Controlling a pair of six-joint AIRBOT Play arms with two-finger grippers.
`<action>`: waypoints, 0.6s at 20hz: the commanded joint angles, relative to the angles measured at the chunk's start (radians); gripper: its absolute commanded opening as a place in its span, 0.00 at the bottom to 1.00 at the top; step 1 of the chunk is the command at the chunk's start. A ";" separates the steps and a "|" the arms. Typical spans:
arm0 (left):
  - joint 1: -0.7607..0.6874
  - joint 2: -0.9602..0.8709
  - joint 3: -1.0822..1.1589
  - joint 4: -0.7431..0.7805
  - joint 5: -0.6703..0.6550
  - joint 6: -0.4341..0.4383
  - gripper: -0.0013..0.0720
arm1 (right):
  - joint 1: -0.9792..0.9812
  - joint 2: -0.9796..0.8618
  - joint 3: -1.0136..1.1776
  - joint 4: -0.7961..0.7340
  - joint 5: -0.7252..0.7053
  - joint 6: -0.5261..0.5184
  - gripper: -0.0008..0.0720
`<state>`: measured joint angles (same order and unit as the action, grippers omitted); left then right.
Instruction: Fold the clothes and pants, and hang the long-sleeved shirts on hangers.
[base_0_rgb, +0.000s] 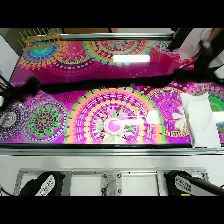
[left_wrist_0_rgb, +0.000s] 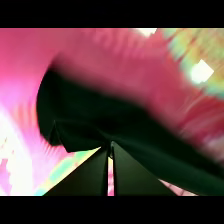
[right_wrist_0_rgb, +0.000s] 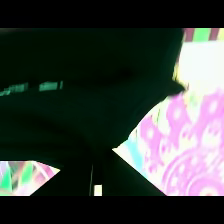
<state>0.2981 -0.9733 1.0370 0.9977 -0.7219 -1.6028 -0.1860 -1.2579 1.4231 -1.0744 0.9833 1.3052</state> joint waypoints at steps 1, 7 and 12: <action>0.040 0.193 0.242 0.005 -0.011 0.010 0.03 | 0.000 0.211 0.181 -0.023 -0.012 -0.001 0.03; 0.141 0.486 0.413 0.006 -0.023 0.018 0.03 | 0.000 0.538 0.212 -0.033 -0.032 0.000 0.03; 0.270 0.611 0.415 0.005 -0.051 0.018 0.03 | 0.000 0.649 0.212 -0.035 -0.028 0.053 0.03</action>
<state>0.4999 -0.4301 1.4372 1.0050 -0.7528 -1.5864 -0.1867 -0.6750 1.6310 -1.1080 0.9539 1.3121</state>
